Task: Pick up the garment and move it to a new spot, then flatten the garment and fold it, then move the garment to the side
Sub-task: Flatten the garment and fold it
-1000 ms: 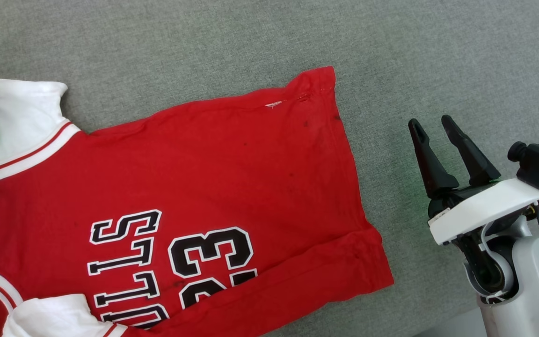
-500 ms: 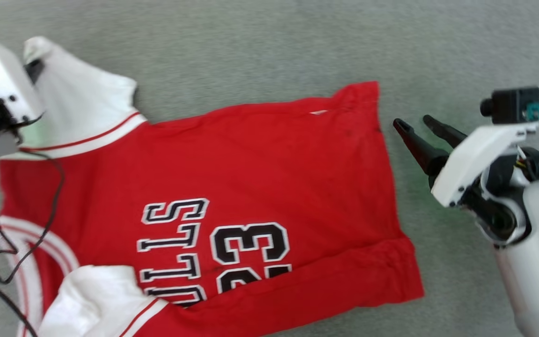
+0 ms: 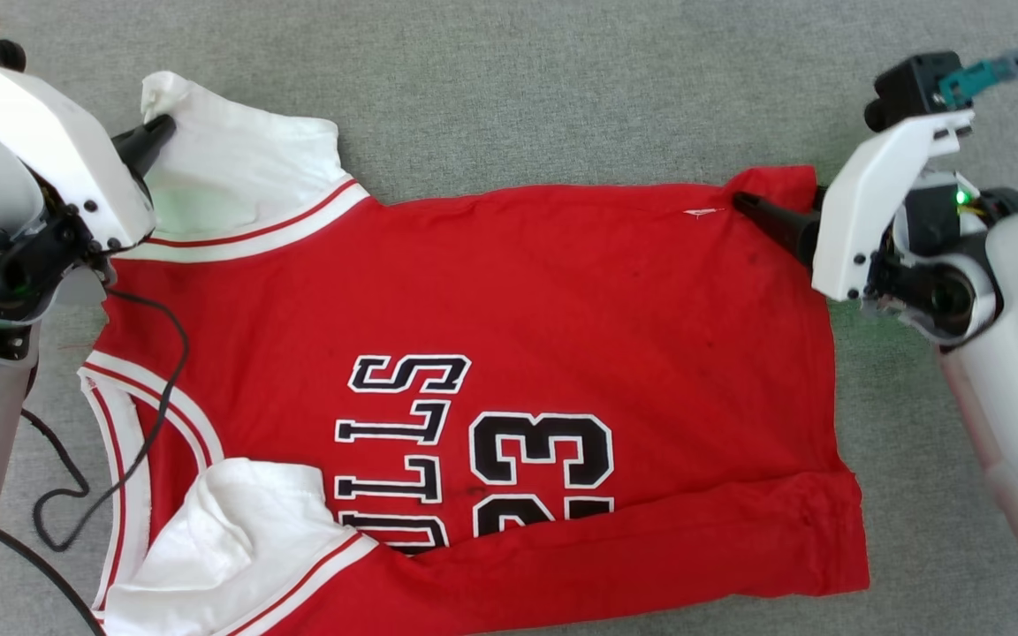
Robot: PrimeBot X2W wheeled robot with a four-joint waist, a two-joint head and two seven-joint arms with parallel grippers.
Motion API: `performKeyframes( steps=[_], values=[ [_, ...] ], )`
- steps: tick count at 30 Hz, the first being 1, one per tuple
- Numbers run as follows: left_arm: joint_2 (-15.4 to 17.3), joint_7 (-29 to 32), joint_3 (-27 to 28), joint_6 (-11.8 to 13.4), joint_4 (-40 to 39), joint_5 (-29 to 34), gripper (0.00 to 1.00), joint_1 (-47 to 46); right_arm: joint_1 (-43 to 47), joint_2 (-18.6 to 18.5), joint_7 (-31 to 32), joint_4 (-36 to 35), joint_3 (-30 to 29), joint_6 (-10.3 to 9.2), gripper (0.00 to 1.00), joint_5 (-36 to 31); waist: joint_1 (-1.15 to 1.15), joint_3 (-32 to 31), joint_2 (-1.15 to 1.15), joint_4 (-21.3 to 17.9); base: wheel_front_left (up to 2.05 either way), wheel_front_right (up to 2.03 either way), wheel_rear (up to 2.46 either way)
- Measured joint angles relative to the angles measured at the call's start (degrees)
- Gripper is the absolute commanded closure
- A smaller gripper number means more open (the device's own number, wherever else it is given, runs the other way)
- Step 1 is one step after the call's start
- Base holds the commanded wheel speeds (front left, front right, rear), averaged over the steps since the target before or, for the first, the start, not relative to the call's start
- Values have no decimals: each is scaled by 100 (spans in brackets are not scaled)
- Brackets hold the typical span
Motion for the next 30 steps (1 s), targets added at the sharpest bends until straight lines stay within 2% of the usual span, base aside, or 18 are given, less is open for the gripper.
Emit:
performKeyframes(
  steps=[1, 2, 3, 11, 16, 20, 25, 30],
  values=[
    [8, -4, 3, -11, 4, -14, 100, 16, -97, -1, 143, 97, 41, 1, 45, 12, 0, 2, 0, 11, 0, 0, 0],
    [9, -7, 8, -36, 9, -19, 100, 34, -166, 4, 246, 186, 58, 0, 85, 59, 0, -4, 0, 19, 0, 0, 0],
    [4, -20, 21, -51, 14, -38, 100, 44, -210, 8, 294, 244, 73, 0, 100, 103, 0, -11, 0, 28, 0, 0, 0],
    [81, -326, 140, -158, 138, -59, 100, 247, -221, -42, 109, 322, 312, -1, 100, 224, 0, -253, 0, 52, 0, 0, 0],
    [166, -633, 292, -199, 63, -92, 100, 755, 110, -266, -149, -48, 445, 0, 100, 315, 0, -630, 0, 41, 0, 0, 0],
    [216, -984, 522, -126, -213, -240, 100, 1496, 689, -442, -322, -428, 446, 0, 100, 428, 0, -1004, 0, 42, 0, 0, 0],
    [127, -1417, 822, 3, -737, -488, 100, 2744, 1582, -576, -450, -902, 301, 0, 100, 569, 0, -1460, 0, 77, 0, 0, 0],
    [-109, -1584, 823, 168, -1135, -697, 100, 3899, 2607, -611, -535, -1251, -29, 0, 100, 560, -1, -1811, 0, 202, 0, 0, 0]
  ],
)
